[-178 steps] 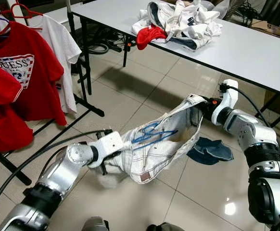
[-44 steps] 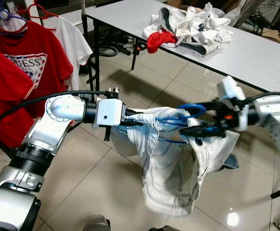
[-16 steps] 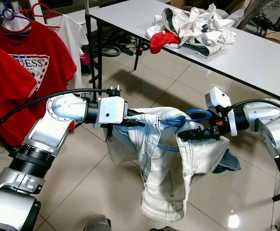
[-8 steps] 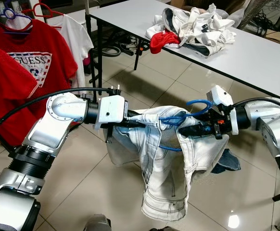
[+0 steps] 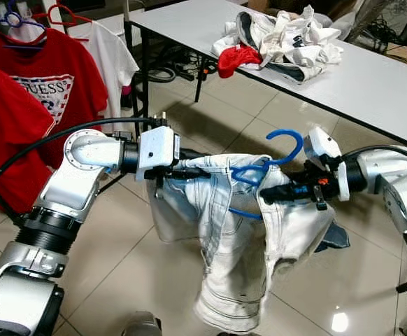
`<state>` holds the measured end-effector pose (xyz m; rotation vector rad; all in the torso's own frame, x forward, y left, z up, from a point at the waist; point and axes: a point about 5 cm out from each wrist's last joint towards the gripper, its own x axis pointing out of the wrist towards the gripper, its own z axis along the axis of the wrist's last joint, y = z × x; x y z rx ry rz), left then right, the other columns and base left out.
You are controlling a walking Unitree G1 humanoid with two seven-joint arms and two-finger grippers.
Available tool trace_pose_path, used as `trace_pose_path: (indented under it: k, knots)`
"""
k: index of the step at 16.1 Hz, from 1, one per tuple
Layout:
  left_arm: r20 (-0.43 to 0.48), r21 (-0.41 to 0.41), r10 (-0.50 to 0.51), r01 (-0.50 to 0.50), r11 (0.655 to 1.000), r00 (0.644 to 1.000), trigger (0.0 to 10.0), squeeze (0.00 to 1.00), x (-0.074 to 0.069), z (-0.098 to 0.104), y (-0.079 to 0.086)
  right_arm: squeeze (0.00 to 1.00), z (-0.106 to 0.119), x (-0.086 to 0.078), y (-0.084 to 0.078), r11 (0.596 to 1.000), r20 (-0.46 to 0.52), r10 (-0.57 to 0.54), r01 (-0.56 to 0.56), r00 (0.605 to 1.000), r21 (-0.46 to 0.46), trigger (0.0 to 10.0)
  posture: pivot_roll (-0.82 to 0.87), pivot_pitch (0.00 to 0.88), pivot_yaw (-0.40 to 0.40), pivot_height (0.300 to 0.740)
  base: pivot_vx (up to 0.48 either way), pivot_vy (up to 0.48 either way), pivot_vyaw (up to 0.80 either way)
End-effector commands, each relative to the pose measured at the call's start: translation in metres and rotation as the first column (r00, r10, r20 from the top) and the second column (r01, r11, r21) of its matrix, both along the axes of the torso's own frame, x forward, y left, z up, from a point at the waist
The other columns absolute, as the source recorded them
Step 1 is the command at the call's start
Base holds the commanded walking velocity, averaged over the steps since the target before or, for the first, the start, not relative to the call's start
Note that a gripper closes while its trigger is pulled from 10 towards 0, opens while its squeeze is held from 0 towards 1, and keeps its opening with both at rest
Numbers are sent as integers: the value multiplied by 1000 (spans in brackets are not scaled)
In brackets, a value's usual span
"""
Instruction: Hang hanger
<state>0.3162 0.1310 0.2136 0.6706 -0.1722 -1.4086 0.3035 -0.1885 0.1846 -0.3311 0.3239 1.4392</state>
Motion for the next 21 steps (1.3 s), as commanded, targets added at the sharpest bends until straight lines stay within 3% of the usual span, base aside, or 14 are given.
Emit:
trace_pose_path:
  k: [1, 16, 17, 18, 21]
  knots:
    - [45, -36, -43, 45, 998, 998, 10000, 1000, 0, 14, -9, 0, 14, -1, 0, 999, 51, 21, -23, 998, 34, 0, 69, 0, -107, 740, 0, 0, 0]
    - [45, -36, -43, 45, 998, 998, 10000, 1000, 0, 14, -9, 0, 14, -1, 0, 999, 51, 21, -23, 998, 34, 0, 69, 0, -107, 740, 0, 0, 0]
    - [16, -5, -62, 62, 998, 998, 10000, 1000, 0, 17, 1, 0, 9, 2, -20, 995, 46, -102, 102, 994, 5, 0, 70, 0, -99, 740, 0, 0, 0]
    - [-23, 15, -71, 71, 997, 997, 10000, 1000, -1, 16, 5, 0, 7, 3, -28, 988, 49, -154, 154, 987, -9, 0, 69, 0, -98, 740, 0, 0, 0]
    - [-47, 9, -53, 53, 999, 997, 10000, 1000, -1, 6, 6, 0, 3, 2, -27, 989, 47, -147, 148, 988, -23, 0, 68, 0, -101, 740, 0, 0, 0]
